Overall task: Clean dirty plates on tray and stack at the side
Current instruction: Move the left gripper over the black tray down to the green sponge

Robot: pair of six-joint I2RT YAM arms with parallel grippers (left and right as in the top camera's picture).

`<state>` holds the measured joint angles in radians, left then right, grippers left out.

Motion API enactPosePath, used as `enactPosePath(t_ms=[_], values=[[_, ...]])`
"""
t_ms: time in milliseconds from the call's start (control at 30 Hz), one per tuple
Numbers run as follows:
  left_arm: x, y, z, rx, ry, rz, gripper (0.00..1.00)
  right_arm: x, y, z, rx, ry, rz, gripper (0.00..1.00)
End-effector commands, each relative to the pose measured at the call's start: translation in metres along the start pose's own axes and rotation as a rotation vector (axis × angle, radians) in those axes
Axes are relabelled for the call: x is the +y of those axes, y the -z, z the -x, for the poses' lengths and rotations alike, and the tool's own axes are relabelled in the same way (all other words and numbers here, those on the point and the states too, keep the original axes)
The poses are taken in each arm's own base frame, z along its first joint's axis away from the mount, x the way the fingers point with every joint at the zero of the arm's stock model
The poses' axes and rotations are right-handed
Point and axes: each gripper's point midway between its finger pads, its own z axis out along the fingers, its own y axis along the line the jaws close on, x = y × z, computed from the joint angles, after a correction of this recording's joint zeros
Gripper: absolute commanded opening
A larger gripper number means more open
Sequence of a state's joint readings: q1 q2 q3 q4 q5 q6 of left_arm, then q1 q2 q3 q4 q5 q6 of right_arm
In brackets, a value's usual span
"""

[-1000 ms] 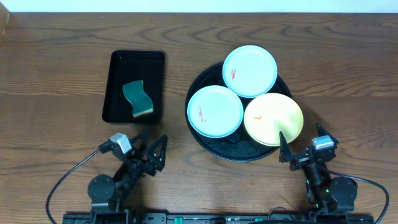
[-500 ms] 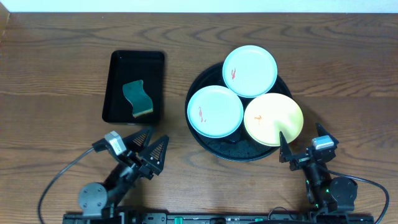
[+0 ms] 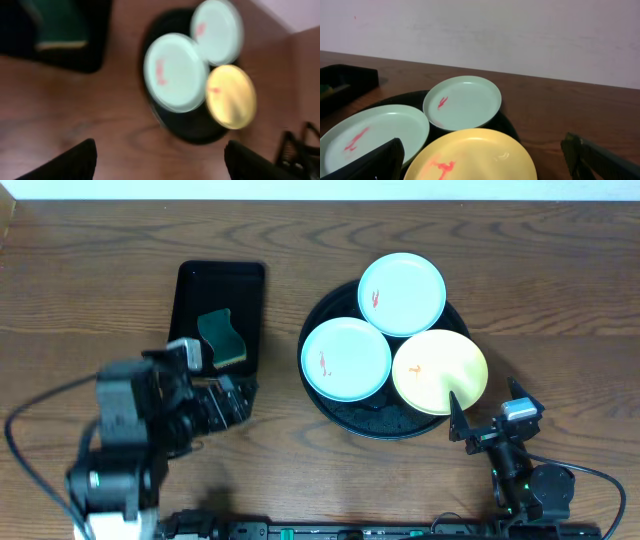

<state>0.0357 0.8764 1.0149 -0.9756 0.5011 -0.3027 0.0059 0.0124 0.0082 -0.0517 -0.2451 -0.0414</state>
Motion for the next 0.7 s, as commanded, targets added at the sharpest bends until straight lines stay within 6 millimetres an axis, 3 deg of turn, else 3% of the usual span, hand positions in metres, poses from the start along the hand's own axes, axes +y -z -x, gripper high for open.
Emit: enactPosePath(t_ms=[0,100,200,300,400,567,667], values=[[0.003,0.001,0.021,-0.005,-0.034,0.067,0.82,0.001,0.000,-0.001,0.000,0.013,0.003,0.99],[-0.016,-0.007,0.021,0.044,-0.001,-0.045,0.82,0.001,0.000,-0.001,0.001,0.012,0.003,0.99],[-0.038,-0.010,0.025,0.052,-0.076,-0.164,0.82,0.001,0.000,-0.001,0.001,0.012,0.003,0.99],[-0.038,-0.010,0.027,0.054,-0.094,-0.123,0.82,0.001,0.000,-0.001,0.001,0.012,0.003,0.99],[-0.025,-0.009,0.026,0.080,-0.096,0.033,0.82,0.001,0.000,-0.001,0.000,0.013,0.003,0.99],[0.016,0.002,0.031,0.113,-0.033,0.424,0.82,0.001,0.000,-0.001,0.001,0.012,0.002,0.99],[0.025,-0.005,0.038,0.104,-0.018,0.502,0.82,0.001,0.000,-0.001,0.000,0.013,0.003,0.99]])
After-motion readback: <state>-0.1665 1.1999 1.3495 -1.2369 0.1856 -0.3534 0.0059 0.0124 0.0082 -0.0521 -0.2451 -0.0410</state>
